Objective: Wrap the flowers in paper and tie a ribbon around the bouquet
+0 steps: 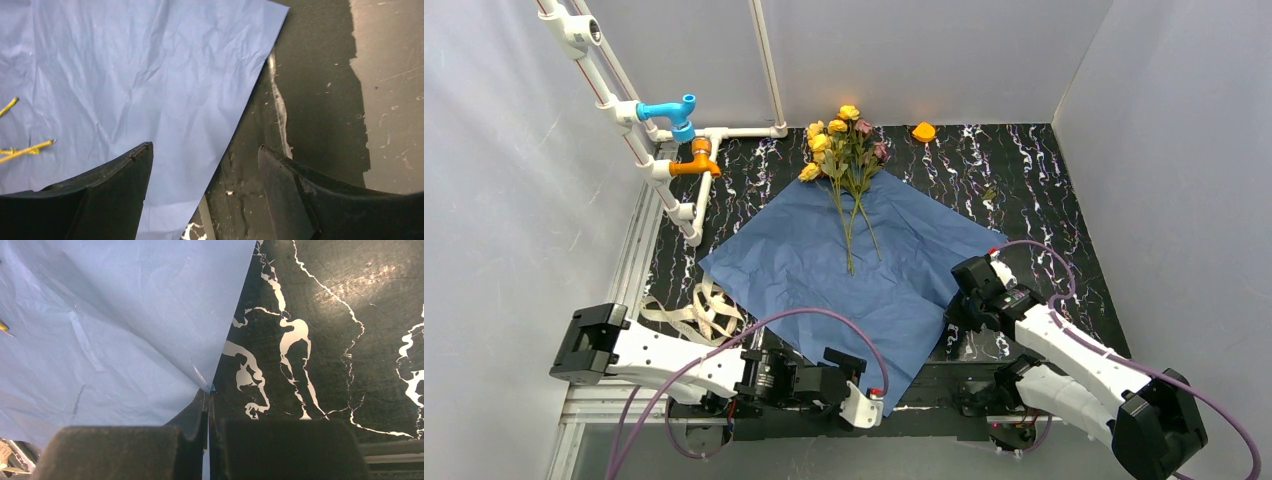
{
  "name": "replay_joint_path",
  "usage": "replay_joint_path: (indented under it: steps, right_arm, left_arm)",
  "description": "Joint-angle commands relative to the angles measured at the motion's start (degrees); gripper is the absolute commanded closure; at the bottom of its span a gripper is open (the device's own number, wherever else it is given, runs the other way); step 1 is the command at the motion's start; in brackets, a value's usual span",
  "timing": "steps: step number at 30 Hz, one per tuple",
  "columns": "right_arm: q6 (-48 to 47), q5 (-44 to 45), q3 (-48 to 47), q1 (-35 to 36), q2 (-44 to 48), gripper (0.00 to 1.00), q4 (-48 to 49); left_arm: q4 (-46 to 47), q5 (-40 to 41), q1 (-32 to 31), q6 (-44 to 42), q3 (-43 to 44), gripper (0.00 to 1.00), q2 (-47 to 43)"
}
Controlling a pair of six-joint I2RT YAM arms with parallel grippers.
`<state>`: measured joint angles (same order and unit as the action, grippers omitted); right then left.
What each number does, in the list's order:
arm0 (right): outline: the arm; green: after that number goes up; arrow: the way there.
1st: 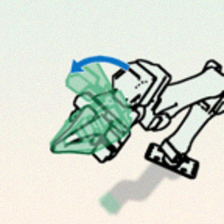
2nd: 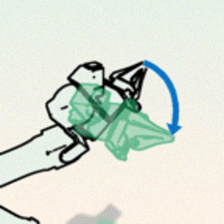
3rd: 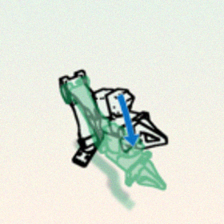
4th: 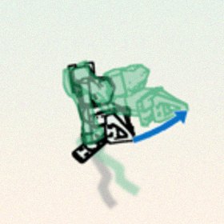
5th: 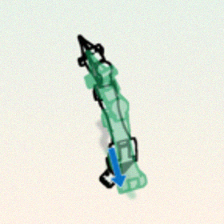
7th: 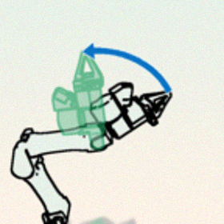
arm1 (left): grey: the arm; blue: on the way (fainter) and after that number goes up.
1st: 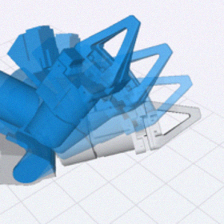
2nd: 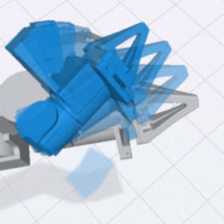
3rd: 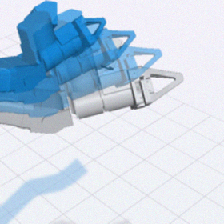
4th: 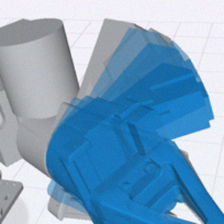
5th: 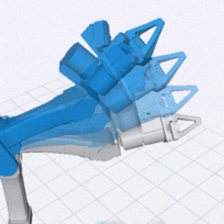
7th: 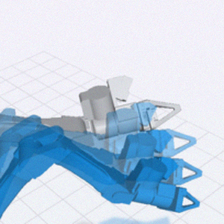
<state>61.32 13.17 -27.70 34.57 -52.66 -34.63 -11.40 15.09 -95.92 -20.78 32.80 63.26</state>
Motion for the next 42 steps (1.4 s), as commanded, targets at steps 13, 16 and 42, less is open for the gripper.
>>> replay_joint_path:
  steps: [13,16,42]
  right_arm:
    - [0.1,1.1,0.5,-0.1,0.7,0.99,-0.7]
    - [0.0,1.0,0.6,-0.1,0.4,0.99,-0.6]
    - [-5.9,1.5,-0.9,-0.2,4.3,0.03,-4.2]
  left_arm:
    - [17.6,-0.8,-2.6,-5.8,-4.8,0.39,9.7]
    - [19.2,-1.4,-2.8,-5.0,-5.3,0.41,10.5]
    - [25.1,0.6,-3.4,1.7,-5.9,1.0,10.9]
